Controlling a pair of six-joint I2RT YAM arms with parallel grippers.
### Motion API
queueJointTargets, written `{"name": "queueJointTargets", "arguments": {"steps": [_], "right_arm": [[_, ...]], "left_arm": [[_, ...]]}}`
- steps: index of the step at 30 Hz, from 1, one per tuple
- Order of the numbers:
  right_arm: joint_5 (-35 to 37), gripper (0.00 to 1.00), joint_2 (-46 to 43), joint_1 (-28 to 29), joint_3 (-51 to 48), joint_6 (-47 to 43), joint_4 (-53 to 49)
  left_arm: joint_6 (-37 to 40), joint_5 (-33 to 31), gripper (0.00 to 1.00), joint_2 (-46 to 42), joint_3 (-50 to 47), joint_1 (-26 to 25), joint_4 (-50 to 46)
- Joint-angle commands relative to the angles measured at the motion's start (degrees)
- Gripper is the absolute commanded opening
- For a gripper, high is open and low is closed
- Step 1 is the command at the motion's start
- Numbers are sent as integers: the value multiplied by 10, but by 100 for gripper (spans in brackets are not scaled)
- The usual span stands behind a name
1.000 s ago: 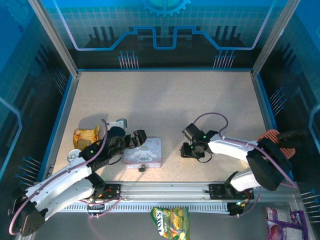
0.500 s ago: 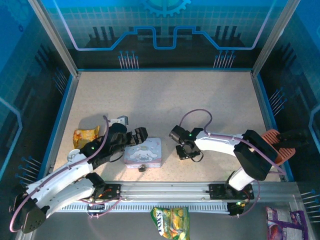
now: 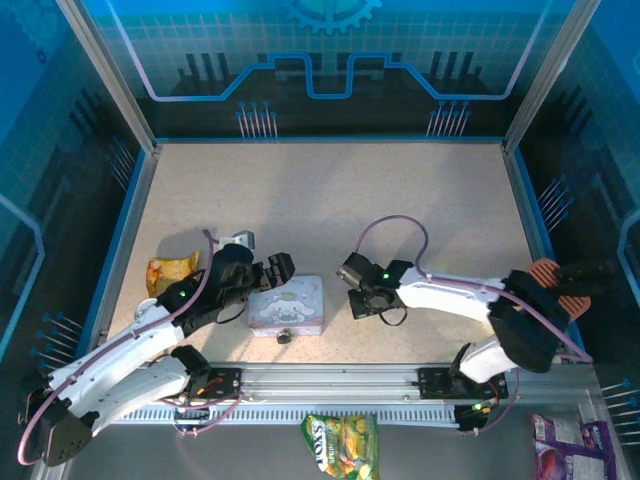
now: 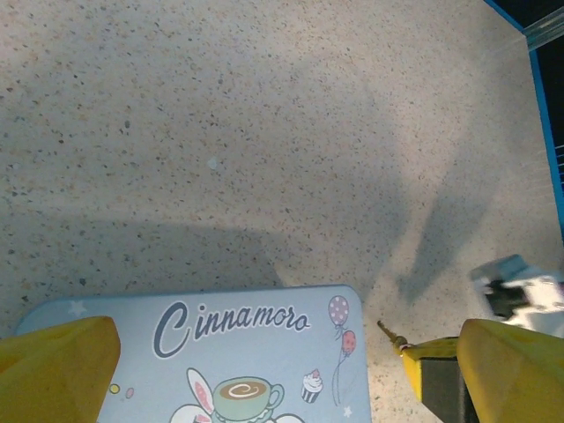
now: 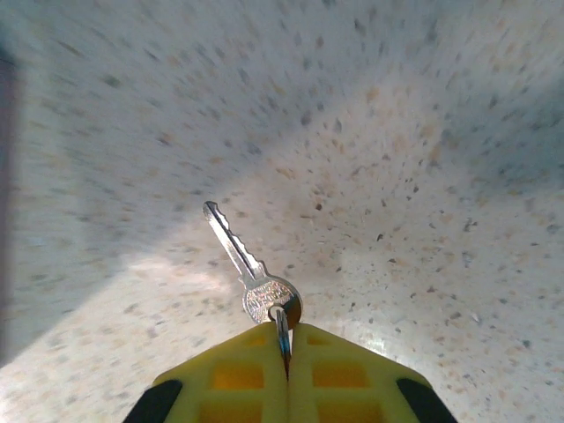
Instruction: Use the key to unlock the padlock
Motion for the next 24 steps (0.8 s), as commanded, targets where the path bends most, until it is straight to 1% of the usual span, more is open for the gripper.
{"name": "queueJointTargets", "arguments": {"steps": [1,3,7,13,15,18,22,24], "right_arm": [[29,0,-80,9,-15,-10,19],[34,0,-121,9,-29,-4,43],[22,0,-191,9,-67,16,131],[13,0,-258,8,-106,39,241],[4,0,-267,9,-109,40,263],[-21,0,-270,9,-106,39,286],[-56,0,-270,9,-117,53,337],[-69,0,-265,9,-114,58,343]], "left_arm": [[-22,29,99,3,26,-4,20],[-16,51,96,15,34,-3,36],[1,104,92,41,53,-8,77],[16,131,86,57,66,-23,126],[23,140,84,63,69,-31,141],[33,135,80,75,79,-45,147],[32,140,74,85,80,-61,173],[28,152,71,91,81,-63,191]]}}
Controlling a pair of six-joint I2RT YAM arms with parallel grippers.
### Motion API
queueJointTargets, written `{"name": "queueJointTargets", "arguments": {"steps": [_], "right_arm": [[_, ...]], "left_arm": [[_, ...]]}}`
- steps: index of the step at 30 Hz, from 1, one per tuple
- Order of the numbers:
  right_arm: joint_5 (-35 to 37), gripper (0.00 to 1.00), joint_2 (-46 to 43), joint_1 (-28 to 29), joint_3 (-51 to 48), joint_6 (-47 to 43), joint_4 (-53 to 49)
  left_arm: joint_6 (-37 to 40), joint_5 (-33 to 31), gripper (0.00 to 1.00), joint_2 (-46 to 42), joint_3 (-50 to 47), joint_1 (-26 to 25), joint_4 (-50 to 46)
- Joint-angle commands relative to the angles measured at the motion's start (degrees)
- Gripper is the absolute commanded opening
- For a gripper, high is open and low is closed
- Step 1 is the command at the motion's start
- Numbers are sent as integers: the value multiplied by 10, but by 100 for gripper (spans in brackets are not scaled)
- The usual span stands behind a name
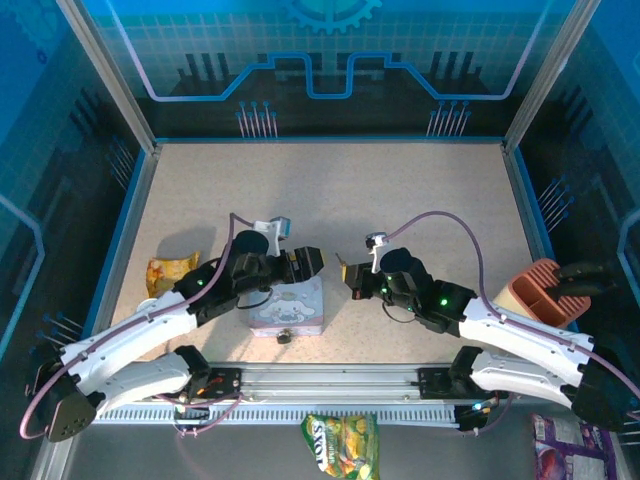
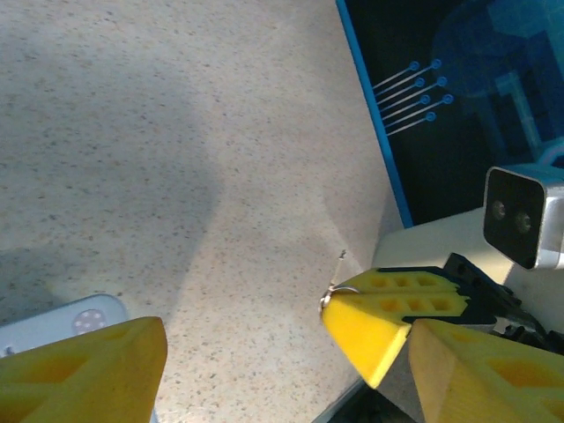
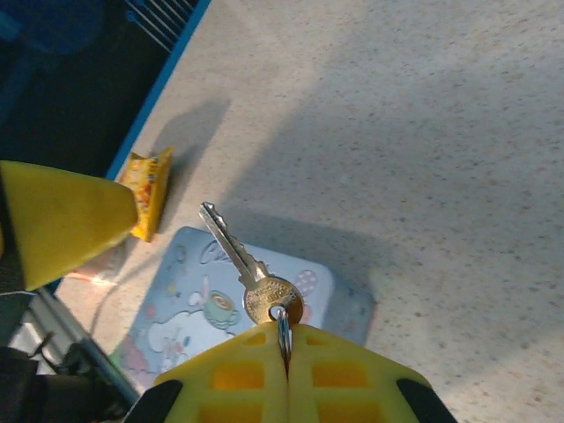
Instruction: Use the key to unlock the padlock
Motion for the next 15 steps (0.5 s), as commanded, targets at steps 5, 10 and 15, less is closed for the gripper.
{"name": "queueJointTargets", "arguments": {"steps": [5,10,15], "right_arm": [[-46,0,4,8,-2,9,69],[-67,0,17,9,3,9,77],[-66,0,20,16,-1,7,83]], "left_arm": [[12,37,60,35,37,-8,41],[-3,35,52,47,33,-16,54],[1,27,45,49,43,-19,41]]}}
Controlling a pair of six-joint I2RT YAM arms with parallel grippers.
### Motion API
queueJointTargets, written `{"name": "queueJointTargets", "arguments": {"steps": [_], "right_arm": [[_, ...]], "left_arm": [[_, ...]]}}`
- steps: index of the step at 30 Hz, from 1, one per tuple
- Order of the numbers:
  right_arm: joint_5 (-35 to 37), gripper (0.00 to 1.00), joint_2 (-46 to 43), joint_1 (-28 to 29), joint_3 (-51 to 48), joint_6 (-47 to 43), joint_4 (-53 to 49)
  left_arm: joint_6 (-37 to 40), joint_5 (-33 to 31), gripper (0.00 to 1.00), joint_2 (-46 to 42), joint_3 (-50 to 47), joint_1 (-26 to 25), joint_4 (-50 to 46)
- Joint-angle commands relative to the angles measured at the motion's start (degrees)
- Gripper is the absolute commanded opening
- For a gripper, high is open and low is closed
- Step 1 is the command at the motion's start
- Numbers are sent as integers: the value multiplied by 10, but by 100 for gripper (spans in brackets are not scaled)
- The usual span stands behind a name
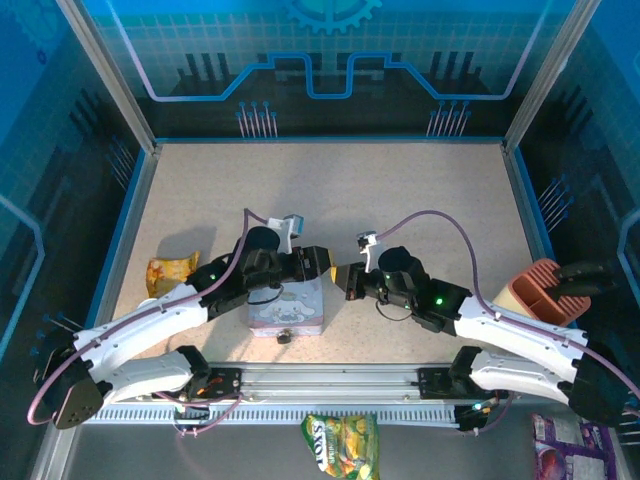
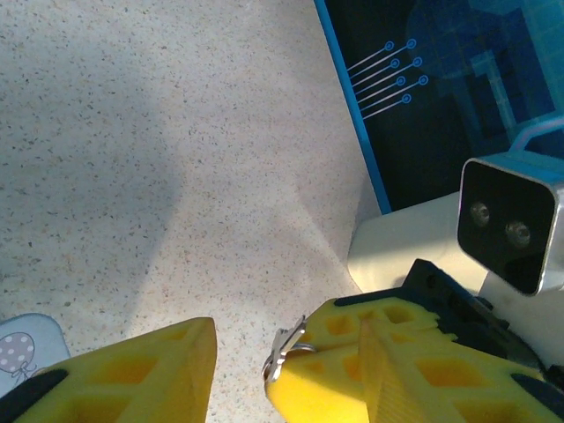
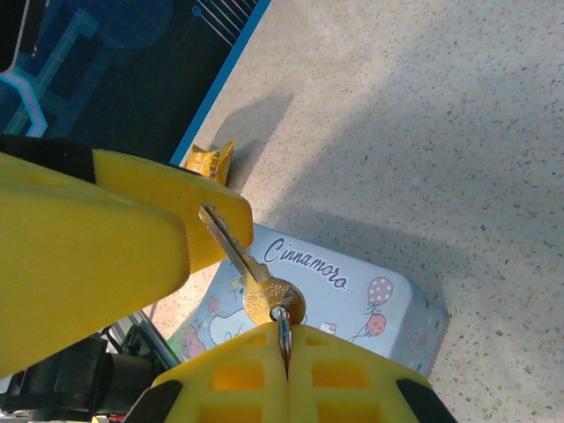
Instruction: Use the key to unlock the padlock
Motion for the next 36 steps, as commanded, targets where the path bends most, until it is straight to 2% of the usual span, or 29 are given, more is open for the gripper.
{"name": "queueJointTargets", "arguments": {"steps": [1,9,22,26,31,32,35,36], "right_arm": [[-7,0,0,10,1,2,21],[0,0,-5,11,0,-5,15],[7,0,-2,18,10,-14,6],[9,0,-1,18,11,-15,4],[24,0,-1,19,18,-32,-11],[35,3,-2,19,24,-43,-24],[81,34,-9,19,38,-103,-58],[96,41,-11,19,36,-125,-59]], "left_arm": [[8,3,43,0,25,-5,3],[4,-6,26,6,27,-5,-4],[-2,-20,18,16,29,-5,-9],[-2,-26,13,16,29,-5,-9],[-14,-44,2,15,34,-5,-25],[-22,-54,0,16,38,-5,-37],[-65,-100,0,11,46,-5,-80],[-86,-115,0,7,44,-5,-86]]}}
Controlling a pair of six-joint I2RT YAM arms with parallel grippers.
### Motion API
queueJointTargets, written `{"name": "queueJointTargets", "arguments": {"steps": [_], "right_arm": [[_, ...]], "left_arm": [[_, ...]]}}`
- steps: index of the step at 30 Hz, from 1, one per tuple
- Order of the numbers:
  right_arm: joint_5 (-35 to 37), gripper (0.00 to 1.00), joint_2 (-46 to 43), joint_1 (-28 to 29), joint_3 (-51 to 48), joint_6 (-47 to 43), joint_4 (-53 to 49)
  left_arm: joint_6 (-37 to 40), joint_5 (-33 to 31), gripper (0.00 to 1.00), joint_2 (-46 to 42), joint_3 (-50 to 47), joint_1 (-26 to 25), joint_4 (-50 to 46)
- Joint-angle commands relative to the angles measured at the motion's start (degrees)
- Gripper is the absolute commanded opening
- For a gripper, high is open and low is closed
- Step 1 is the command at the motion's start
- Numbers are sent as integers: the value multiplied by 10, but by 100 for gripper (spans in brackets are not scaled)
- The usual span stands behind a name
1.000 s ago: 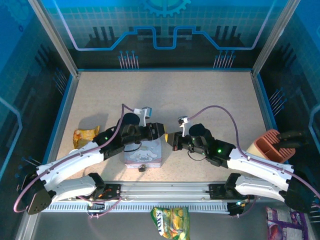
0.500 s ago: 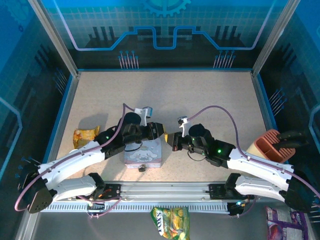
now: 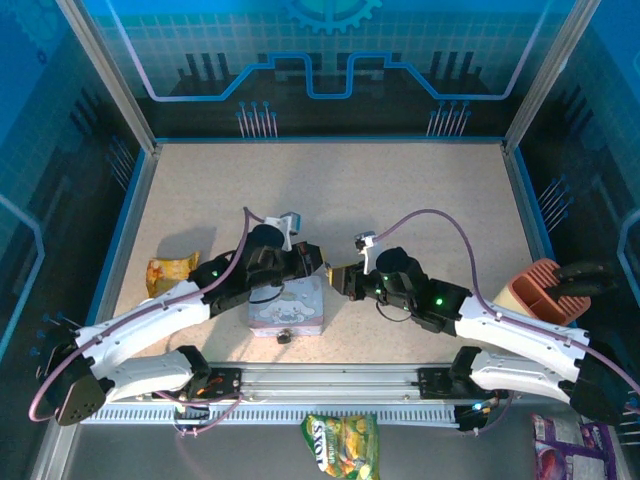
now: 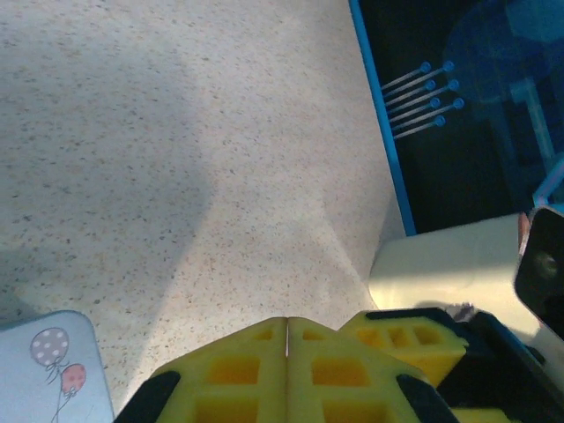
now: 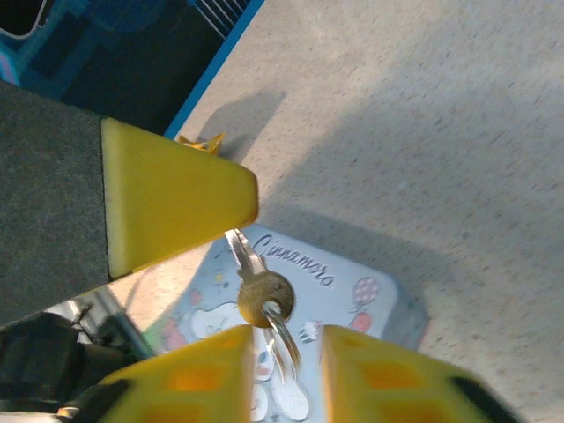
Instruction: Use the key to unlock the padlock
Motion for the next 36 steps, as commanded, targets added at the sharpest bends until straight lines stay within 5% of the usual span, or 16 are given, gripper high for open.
{"name": "queueJointTargets", "arguments": {"steps": [1,7,11,16,36], "right_arm": [[79,46,-16,7,17,-91,-29],[173,45,-50,70,-75,-303,166],[196,44,-48,123,-143,-451,350],[198,44,-2,154,-163,-550,450],[264,39,99,160,-136,-568,476]], "left_arm": [[-72,-69,0,-12,17,-2,-49],[-208,-123,0,-25,31,-2,-142],[-236,-128,0,-27,42,-7,-162],[-244,-114,0,-9,59,-14,-170],[-258,-126,0,-10,70,-56,-175]]}}
